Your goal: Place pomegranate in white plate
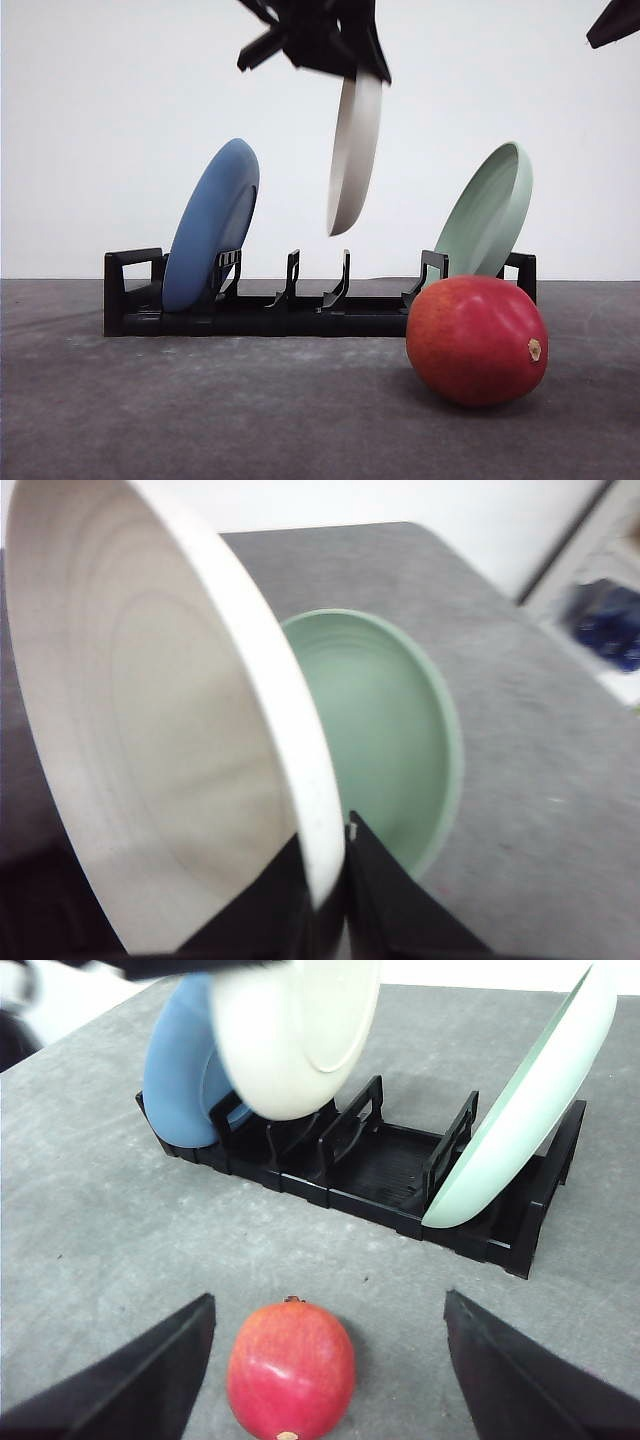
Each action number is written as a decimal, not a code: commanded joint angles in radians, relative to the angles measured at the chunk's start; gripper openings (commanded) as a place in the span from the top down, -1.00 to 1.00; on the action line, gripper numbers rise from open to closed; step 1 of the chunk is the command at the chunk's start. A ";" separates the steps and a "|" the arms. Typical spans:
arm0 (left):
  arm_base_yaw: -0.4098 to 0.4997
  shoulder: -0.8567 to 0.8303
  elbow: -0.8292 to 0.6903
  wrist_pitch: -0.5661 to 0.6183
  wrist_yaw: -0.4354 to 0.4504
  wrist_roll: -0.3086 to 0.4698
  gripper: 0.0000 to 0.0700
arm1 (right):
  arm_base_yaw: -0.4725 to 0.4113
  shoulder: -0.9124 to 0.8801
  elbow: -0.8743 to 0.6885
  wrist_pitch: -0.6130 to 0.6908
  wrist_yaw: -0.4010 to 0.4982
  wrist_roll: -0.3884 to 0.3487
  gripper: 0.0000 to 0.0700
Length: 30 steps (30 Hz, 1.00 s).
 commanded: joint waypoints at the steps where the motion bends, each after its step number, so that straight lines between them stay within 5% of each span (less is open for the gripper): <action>1: -0.014 -0.023 0.029 -0.005 0.022 -0.038 0.98 | 0.005 0.002 0.014 0.006 0.000 0.010 -0.29; 9: -0.056 -0.231 -0.113 0.082 0.024 -0.067 0.98 | 0.005 0.002 0.014 0.005 0.000 0.005 -0.29; 20: -0.151 -0.628 -0.531 0.256 -0.061 -0.055 0.98 | 0.005 0.002 0.014 -0.019 0.000 0.002 -0.29; 24: -0.204 -0.736 -0.633 0.200 -0.111 -0.017 0.98 | 0.005 0.002 0.014 -0.026 0.000 0.002 -0.29; 30: -0.278 -0.769 -0.648 -0.048 -0.147 0.161 0.98 | 0.005 0.002 0.014 -0.036 0.000 0.002 -0.29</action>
